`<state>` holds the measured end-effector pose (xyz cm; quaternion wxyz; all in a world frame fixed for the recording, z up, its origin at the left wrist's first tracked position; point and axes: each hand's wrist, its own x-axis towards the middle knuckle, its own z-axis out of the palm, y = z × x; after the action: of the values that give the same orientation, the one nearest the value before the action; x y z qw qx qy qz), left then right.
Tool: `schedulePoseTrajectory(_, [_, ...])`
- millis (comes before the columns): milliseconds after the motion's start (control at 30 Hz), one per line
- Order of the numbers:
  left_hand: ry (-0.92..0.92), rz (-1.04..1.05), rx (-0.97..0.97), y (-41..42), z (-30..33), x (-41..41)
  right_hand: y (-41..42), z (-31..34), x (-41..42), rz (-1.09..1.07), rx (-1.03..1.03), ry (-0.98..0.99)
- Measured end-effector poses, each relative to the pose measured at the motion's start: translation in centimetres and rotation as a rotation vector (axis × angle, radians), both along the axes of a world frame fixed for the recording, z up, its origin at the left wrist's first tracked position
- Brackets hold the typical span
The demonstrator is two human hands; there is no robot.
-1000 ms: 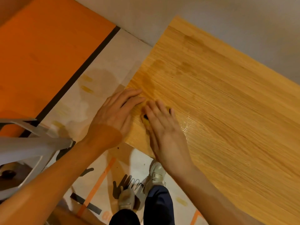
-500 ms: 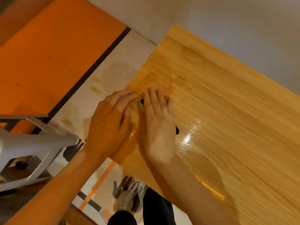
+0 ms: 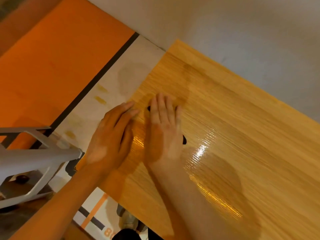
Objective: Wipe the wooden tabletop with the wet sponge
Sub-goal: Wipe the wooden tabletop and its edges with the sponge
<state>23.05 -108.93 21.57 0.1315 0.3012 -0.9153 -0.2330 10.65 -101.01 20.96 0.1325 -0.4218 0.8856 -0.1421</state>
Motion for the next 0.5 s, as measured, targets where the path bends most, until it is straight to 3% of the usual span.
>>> schedulePoseTrajectory(67, [0.008, -0.001, 0.02, 0.1, 0.3, -0.1, -0.5, -0.2, -0.4, 0.151, -0.024, 0.045])
schedulePoseTrajectory(133, [0.001, 0.014, 0.016, 0.2, 0.3, -0.3, 2.8, 1.0, -2.3, 0.13, -0.128, 0.021])
schedulePoseTrajectory(233, [0.013, 0.023, -0.005, 0.1, 0.2, -0.3, 10.3, 2.4, -7.0, -0.146, -0.128, 0.024])
schedulePoseTrajectory(333, [0.011, 0.044, 0.006, 0.0, 0.1, -0.3, 10.3, 2.4, -8.2, -0.404, -0.113, -0.055])
schedulePoseTrajectory(400, [-0.003, 0.056, 0.034, 0.0, 0.3, -0.4, 6.4, 2.5, -5.4, -0.372, -0.169, -0.018])
schedulePoseTrajectory(500, [-0.04, 0.037, 0.048, -0.2, 0.7, -0.6, 0.8, 2.3, -0.4, -0.122, -0.211, -0.063])
